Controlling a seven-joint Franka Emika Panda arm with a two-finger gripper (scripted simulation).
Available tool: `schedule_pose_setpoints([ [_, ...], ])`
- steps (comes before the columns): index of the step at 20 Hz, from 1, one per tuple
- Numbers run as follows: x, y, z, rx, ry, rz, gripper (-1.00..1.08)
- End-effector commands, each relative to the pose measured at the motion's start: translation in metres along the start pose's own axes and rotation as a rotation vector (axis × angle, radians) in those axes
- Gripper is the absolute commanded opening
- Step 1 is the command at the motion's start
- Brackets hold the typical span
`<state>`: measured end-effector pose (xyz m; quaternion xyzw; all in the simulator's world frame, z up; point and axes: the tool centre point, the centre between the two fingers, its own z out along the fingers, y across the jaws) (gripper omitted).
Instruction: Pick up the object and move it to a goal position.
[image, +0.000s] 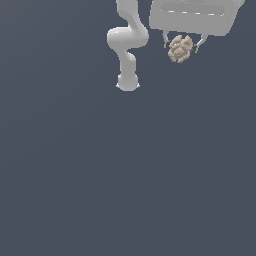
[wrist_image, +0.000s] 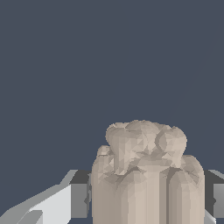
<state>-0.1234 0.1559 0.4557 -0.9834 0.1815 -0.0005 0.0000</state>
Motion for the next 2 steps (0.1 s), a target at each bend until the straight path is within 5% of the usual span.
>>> schedule_pose_setpoints([
  [1,-0.0007,-0.0009,-0.0030,-0.001,-0.001,0.000,-1.00],
  [2,-0.0007,-0.0010,-0.0032,-0.001,-0.001,0.000,-1.00],
])
